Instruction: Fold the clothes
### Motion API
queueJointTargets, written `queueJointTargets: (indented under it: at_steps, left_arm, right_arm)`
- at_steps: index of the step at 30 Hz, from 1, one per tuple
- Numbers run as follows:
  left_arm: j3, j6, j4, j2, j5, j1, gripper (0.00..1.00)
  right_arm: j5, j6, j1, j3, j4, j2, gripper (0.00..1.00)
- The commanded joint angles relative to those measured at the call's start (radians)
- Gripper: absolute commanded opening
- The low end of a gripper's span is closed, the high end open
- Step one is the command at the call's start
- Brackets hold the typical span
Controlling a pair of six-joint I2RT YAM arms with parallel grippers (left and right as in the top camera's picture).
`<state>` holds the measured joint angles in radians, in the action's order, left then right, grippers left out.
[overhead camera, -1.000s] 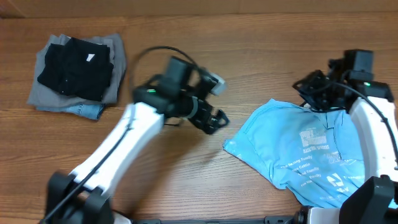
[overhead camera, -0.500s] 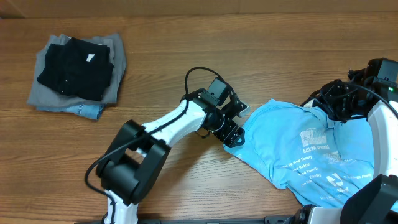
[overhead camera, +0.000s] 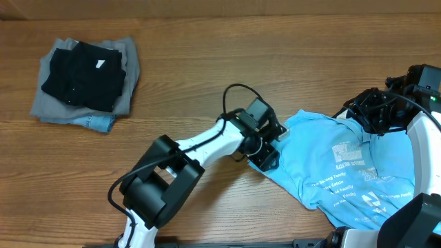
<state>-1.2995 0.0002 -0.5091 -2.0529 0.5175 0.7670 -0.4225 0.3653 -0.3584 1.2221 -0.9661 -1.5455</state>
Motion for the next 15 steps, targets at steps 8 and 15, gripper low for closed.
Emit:
queueJointTargets:
  at_steps: [8, 15]
  left_arm:
    - [-0.152, -0.007, -0.171, -0.028, -0.102, -0.05, 0.04]
    - [-0.449, 0.035, -0.509, -0.026, -0.199, -0.159, 0.04]
  right_arm:
    - [0.053, -0.006, -0.002, 0.022, -0.001, 0.025, 0.46]
    - [0.474, 0.165, -0.037, 0.021, 0.001, 0.0, 0.53]
